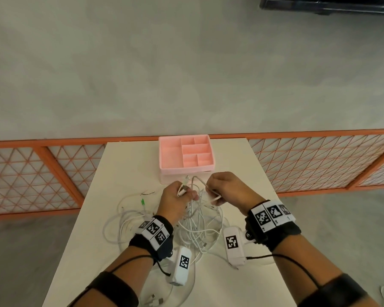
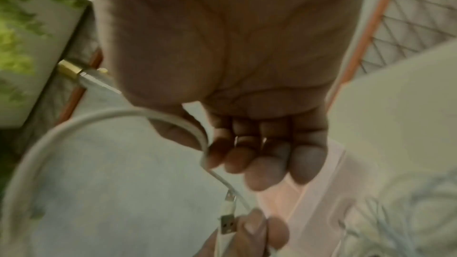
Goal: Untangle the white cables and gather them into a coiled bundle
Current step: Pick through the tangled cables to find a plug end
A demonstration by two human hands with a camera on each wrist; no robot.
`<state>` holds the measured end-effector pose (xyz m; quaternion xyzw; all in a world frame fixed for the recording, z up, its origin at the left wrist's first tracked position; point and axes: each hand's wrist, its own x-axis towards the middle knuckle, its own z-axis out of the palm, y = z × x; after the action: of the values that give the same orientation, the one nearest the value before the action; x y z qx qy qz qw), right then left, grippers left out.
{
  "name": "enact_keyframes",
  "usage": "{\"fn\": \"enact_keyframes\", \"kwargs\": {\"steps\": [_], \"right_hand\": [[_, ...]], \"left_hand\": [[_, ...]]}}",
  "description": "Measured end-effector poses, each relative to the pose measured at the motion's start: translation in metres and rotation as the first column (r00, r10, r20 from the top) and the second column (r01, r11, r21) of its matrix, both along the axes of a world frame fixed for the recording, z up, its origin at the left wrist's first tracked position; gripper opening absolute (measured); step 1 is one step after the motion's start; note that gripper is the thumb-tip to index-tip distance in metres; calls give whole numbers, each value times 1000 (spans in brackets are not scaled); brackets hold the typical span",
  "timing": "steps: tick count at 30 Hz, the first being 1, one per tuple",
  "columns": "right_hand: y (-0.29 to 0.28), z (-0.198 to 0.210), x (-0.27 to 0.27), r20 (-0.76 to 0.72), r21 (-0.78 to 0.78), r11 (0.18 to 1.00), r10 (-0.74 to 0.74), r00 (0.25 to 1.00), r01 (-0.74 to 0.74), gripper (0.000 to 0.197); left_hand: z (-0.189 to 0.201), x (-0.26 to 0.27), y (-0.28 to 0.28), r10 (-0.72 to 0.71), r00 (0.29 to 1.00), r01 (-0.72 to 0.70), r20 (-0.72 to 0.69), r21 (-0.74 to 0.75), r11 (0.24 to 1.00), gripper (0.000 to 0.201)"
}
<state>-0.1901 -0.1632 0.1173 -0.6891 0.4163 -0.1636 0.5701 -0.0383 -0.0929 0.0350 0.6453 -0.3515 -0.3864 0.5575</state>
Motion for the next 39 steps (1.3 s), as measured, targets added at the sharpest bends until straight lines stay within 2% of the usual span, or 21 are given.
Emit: {"fn": "enact_keyframes", "kwargs": {"steps": [1,3,5,7,8,10,15,18,19,21,24,26,27,29,30,32,33,34,36,37,39], "right_hand": [[-3,1,-1,-62,-68,997,-40,997,36,22],[-9,3,-5,-60,-92,989,-125,990,119,22],[-13,6,-8,-70,-97,991,-98,993,91,25],[-12,5,-9,-276,-211,970,60,959,-121,25],[-9,1,-9,-404,-264,930,135,905,-257,23],[-2,-12,-5,-504,-301,886,166,847,-352,22],[5,-16,2,-315,-439,874,67,947,-208,33],[6,13,5,19,-502,864,-26,999,32,32],[5,27,5,193,-478,862,-84,978,169,32],[0,55,3,487,-375,851,-157,859,368,33],[-5,70,2,612,-334,821,-184,769,463,35],[-15,60,-4,551,-336,785,-285,784,521,35],[-22,53,-9,455,-356,765,-360,814,537,33],[-40,33,-22,87,-442,781,-452,888,441,27],[-46,22,-29,-161,-480,817,-441,883,320,24],[-44,5,-34,-571,-479,876,-356,740,52,31],[-37,-1,-31,-638,-489,871,-321,700,-48,41],[-29,-5,-26,-620,-527,841,-283,731,-121,53],[-16,-6,-13,-463,-661,718,-160,872,-219,74],[-12,-5,-7,-427,-703,657,-85,900,-272,75],[-7,-5,5,-477,-702,606,-9,879,-375,54]], "left_hand": [[-1,0,1,-29,998,29,47,-1,1000,20],[-4,-1,3,-118,985,117,125,19,993,27],[-6,-6,5,-207,964,204,168,34,978,33],[-6,-9,5,-242,954,242,179,21,970,35],[-5,-9,4,-234,955,237,183,7,971,34],[-3,-8,2,-202,961,207,188,-4,978,29],[-9,-1,2,-117,985,118,128,4,993,35],[-24,2,8,-118,968,100,221,92,991,29],[-27,3,11,-122,964,100,237,99,990,24],[-34,6,15,-93,978,78,187,83,993,24],[-29,12,12,10,985,-22,173,68,997,26],[-22,18,9,77,986,-83,146,35,996,23],[-17,22,8,112,986,-115,122,17,993,20],[-9,28,8,157,985,-156,74,-16,988,18],[-6,29,7,165,984,-163,66,-24,986,20],[3,29,5,157,984,-152,87,-56,987,21],[8,28,4,137,984,-131,111,-62,990,20],[12,25,2,108,985,-100,131,-65,993,21],[19,20,-2,38,984,-28,172,-58,998,22],[22,17,-3,11,980,-1,197,-53,999,22],[27,13,-6,-7,976,20,217,-58,998,22]]}}
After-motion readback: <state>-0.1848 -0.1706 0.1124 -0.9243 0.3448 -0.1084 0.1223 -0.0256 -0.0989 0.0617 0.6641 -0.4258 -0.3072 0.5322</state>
